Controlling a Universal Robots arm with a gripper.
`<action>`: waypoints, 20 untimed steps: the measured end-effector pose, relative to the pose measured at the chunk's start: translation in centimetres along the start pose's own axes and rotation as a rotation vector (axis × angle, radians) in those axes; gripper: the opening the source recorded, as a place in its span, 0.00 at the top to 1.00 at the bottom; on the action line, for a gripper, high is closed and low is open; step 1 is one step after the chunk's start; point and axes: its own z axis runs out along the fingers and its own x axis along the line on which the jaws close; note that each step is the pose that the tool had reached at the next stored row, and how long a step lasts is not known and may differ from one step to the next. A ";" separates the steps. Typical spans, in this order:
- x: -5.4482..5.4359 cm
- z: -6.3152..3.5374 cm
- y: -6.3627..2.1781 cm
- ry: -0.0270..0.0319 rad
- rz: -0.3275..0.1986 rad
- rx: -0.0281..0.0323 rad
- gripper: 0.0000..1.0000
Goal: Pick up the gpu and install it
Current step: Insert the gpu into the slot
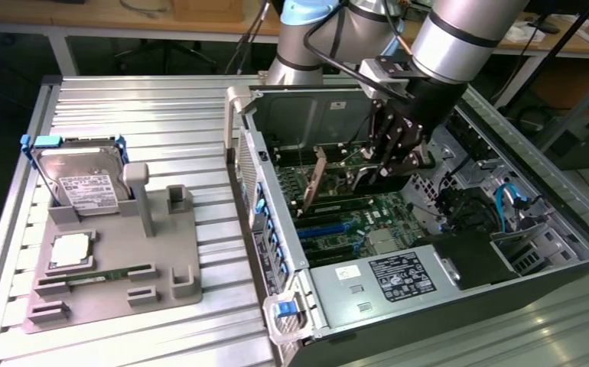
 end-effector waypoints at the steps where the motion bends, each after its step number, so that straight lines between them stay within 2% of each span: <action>1: 0.0 0.05 0.00 0.0000 0.000 0.0000 0.73; 20: 0.0 0.75 -0.05 0.0005 -0.004 -0.0001 0.73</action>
